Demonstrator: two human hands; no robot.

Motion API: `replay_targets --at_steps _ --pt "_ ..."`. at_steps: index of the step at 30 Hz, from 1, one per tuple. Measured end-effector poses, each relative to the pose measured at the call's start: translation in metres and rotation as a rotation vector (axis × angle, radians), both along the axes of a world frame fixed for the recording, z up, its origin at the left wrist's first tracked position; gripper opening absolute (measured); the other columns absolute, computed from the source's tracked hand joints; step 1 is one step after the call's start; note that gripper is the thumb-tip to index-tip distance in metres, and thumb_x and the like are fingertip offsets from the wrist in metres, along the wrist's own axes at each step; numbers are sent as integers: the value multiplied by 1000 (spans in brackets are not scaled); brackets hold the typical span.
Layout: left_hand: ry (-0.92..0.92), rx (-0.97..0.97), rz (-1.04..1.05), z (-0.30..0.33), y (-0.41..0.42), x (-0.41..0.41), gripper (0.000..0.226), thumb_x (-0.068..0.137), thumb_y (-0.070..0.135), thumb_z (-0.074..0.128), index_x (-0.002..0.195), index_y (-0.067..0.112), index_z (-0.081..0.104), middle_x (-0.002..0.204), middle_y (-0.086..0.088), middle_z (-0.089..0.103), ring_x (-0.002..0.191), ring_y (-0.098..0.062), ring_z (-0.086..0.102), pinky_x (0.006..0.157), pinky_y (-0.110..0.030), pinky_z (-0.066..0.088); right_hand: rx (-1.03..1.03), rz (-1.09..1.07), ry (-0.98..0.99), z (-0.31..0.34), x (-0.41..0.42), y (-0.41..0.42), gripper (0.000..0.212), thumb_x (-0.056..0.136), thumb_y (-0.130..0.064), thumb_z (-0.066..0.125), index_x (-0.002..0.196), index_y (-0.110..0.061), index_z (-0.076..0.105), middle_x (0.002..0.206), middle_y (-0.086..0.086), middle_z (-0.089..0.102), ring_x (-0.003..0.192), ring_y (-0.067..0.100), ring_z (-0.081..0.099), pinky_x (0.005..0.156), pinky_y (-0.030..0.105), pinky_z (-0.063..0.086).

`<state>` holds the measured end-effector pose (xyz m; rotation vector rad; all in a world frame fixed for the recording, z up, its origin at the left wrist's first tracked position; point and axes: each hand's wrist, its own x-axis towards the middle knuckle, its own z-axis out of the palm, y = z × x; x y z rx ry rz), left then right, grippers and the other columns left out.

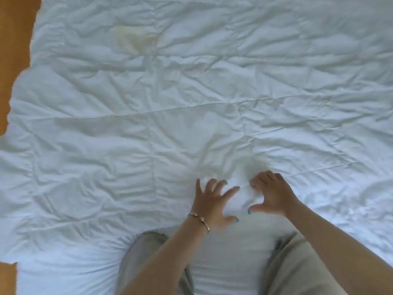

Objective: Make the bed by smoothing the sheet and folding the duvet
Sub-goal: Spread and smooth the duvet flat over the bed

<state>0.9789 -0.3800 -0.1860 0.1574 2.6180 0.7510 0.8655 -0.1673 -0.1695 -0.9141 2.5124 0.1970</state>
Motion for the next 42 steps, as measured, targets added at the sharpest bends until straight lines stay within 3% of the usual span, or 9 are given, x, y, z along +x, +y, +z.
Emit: replay_targets --at_steps 4,8,11,16,18,21,23,26,42 --pt "-160 -274 -88 -28 84 -32 109 71 58 71 145 51 -8 160 10 5 146 -37 -2 97 -76 -12 140 50 101 -31 -54 89 111 26 -50 92 130 -37 57 128 5 58 120 44 47 102 60 26" --pt "-2 -387 103 -24 94 -45 89 63 11 76 138 46 43 120 12 60 105 -27 56 88 -49 43 -43 130 -42 -26 -97 107 81 59 -13 86 130 -38 57 106 -2 63 95 27 60 69 35 54" --pt "-199 -363 63 -12 90 -31 81 76 -1 54 140 46 40 126 10 55 107 -23 52 80 -34 43 -9 242 -246 -18 -84 119 55 93 -25 58 142 -42 41 121 -3 57 112 22 55 89 33 46" --pt "-750 -387 -44 21 107 -82 58 92 28 51 143 46 32 144 8 36 129 -20 40 102 -35 41 -75 -112 -868 3 -112 134 46 85 -43 68 130 -38 58 121 -10 64 114 11 58 97 24 44" --pt "-875 -272 121 36 104 -129 59 81 54 62 136 39 48 137 8 50 125 -18 49 103 -33 41 -277 -293 -668 11 -159 141 48 82 -51 67 129 -41 57 121 -13 62 115 9 56 98 30 45" --pt "-493 -216 397 46 98 -204 64 80 69 54 136 40 46 134 7 53 127 -18 45 105 -40 39 -156 -180 -198 7 -243 143 88 76 -63 66 148 -49 17 157 -2 24 144 27 20 112 48 26" --pt "-265 -276 532 35 112 -252 80 80 68 56 147 43 22 152 1 31 141 -24 24 111 -53 27 65 -150 -189 -4 -288 141 116 65 -70 71 142 -58 -16 161 -2 -18 147 38 -10 111 65 10" --pt "-469 -370 553 9 144 -297 136 54 75 73 141 48 -29 156 -7 -26 143 -40 -22 103 -75 6 250 -158 -286 -34 -312 138 135 56 -68 78 129 -61 -35 151 -5 -42 142 42 -25 105 75 9" --pt "-980 -393 518 -60 144 -346 154 49 75 72 106 26 -62 116 -28 -64 109 -58 -52 99 -79 2 456 -183 -322 -77 -324 110 139 62 -65 77 135 -43 -40 151 13 -39 134 55 -28 103 77 4"
